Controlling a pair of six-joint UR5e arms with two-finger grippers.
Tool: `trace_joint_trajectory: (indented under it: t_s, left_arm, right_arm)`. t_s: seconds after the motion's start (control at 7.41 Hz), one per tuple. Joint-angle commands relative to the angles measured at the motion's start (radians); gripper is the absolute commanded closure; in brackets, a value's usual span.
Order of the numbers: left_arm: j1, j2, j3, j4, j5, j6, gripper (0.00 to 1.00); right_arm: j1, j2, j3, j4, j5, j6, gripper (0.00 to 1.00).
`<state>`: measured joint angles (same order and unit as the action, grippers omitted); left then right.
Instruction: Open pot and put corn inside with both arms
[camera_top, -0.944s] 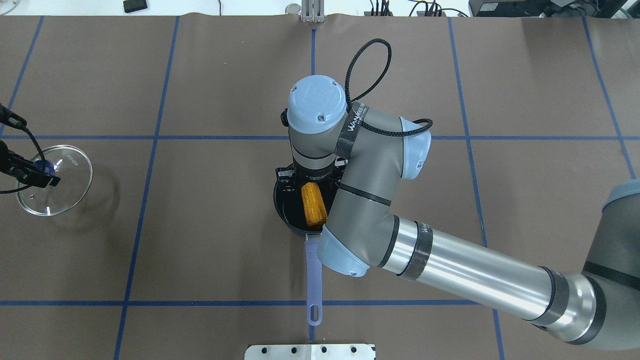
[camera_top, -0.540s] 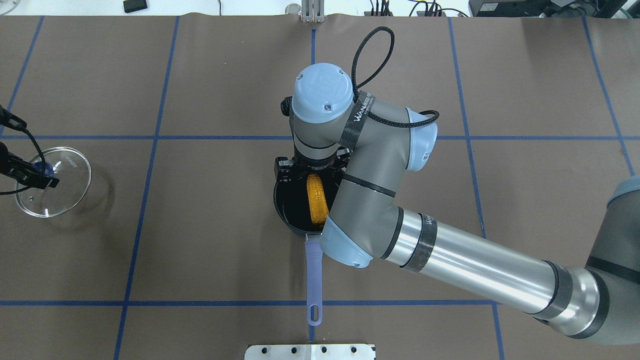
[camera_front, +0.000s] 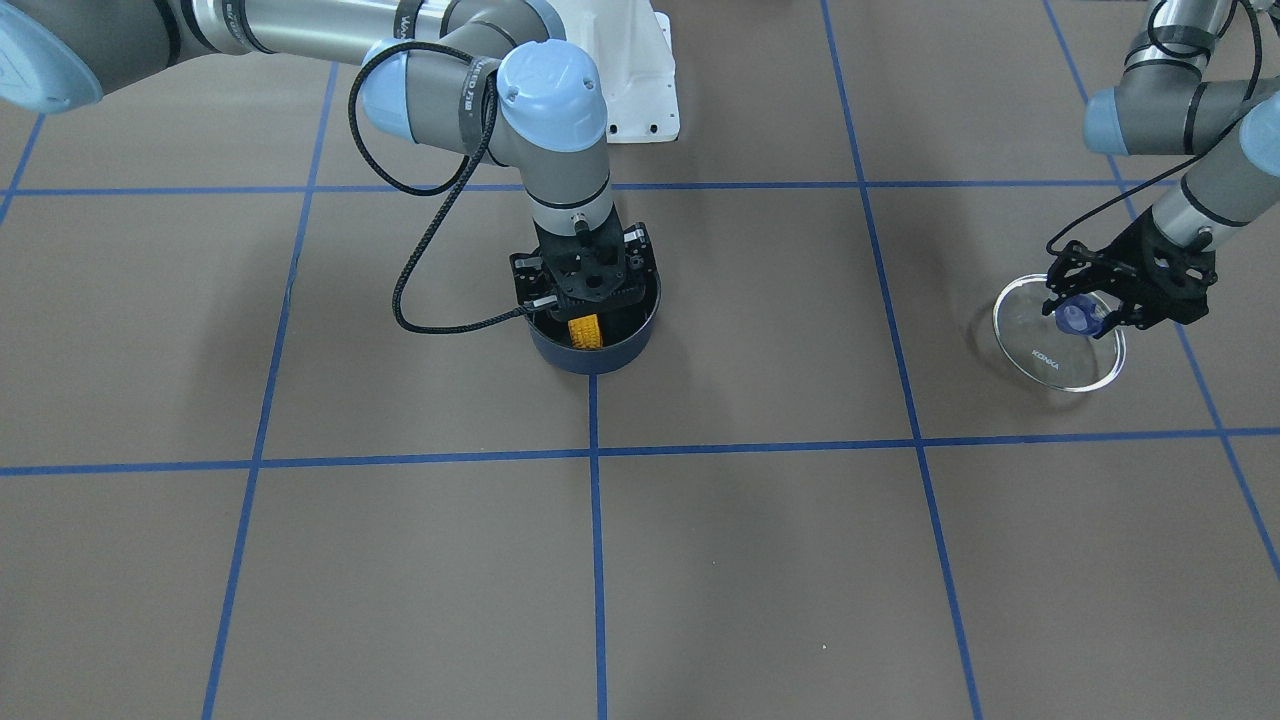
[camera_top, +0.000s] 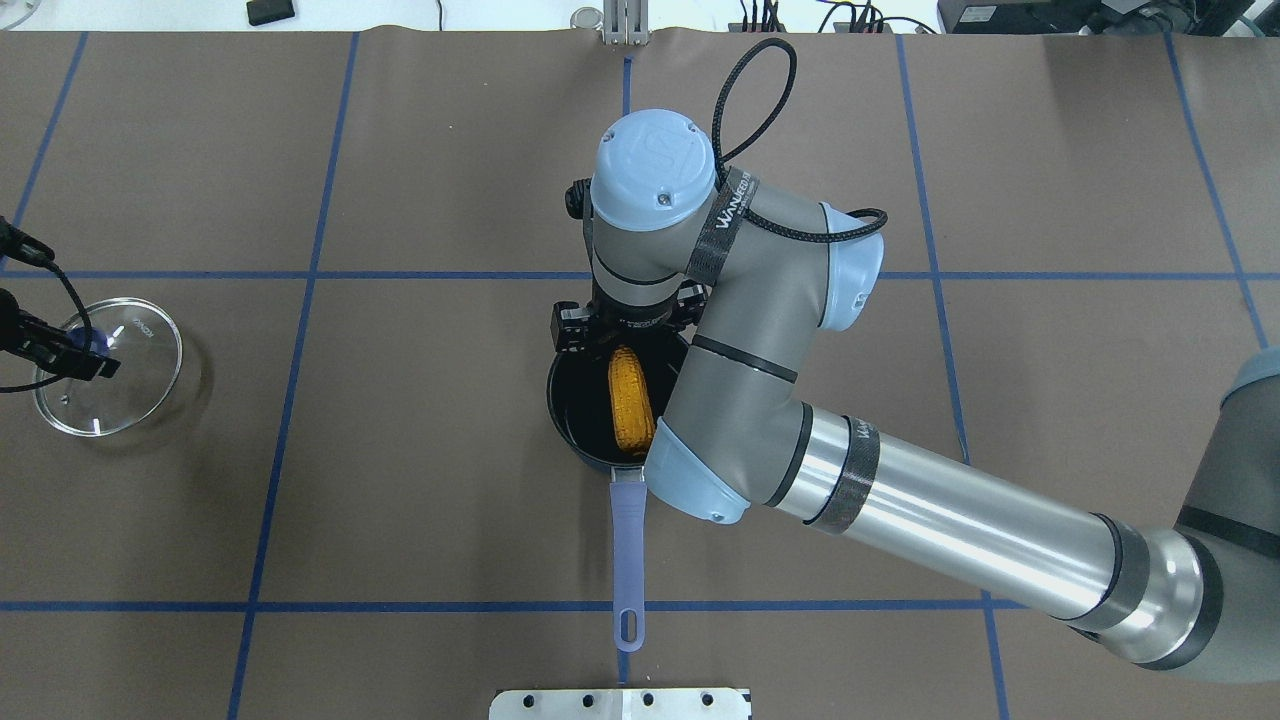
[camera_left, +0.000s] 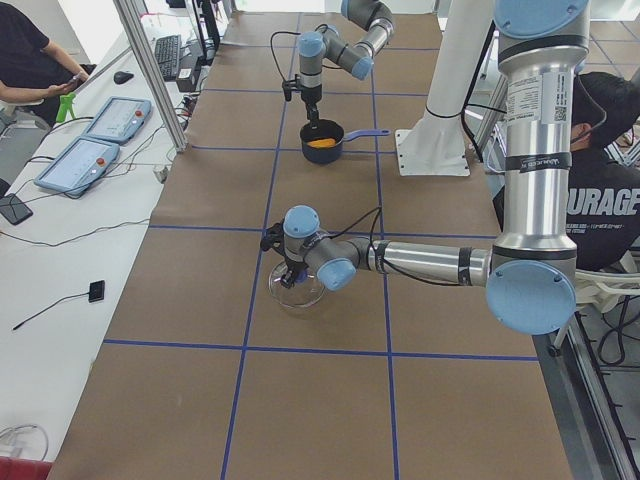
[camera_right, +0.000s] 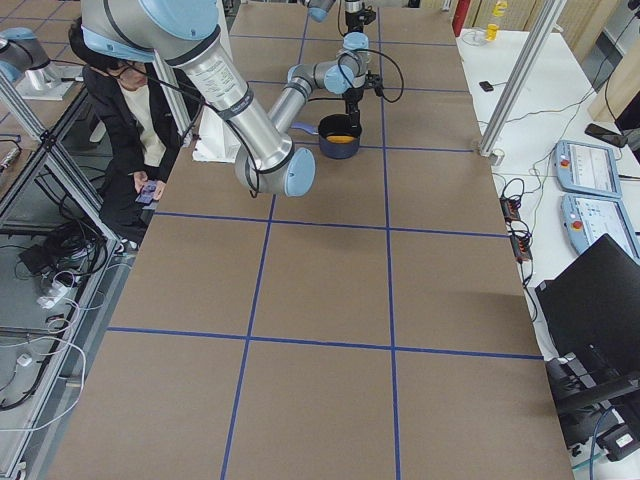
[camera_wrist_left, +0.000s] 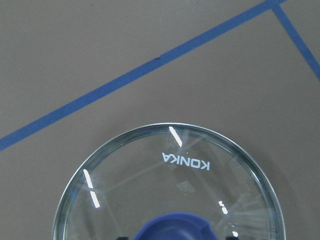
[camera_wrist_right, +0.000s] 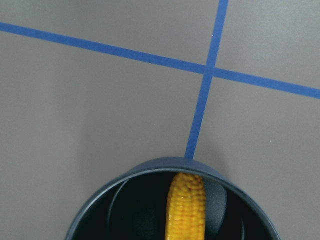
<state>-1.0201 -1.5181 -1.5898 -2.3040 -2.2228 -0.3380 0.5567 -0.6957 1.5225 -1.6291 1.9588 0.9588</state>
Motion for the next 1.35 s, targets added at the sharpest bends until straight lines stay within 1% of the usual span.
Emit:
trace_joint_trajectory:
  t_s: [0.0, 0.27, 0.94, 1.08, 1.21]
  left_arm:
    - [0.002, -0.005, 0.031, -0.031, 0.002, -0.004, 0.34]
    - [0.002, -0.014, 0.050, -0.043, 0.002, -0.004, 0.34]
    - [0.005, -0.019, 0.051, -0.045, 0.017, -0.018, 0.33]
    - [0.005, -0.023, 0.051, -0.045, 0.017, -0.018, 0.32]
    - [0.005, -0.025, 0.050, -0.045, 0.015, -0.018, 0.24]
  right_arm:
    - [0.002, -0.001, 0.001, 0.000, 0.002, -0.002, 0.00]
    - [0.002, -0.002, 0.001, 0.002, 0.000, -0.002, 0.00]
    - [0.003, -0.002, 0.001, 0.003, 0.000, -0.002, 0.00]
    - [0.005, -0.005, 0.001, 0.014, 0.000, -0.002, 0.00]
    - [0.006, -0.013, 0.001, 0.023, 0.000, 0.000, 0.00]
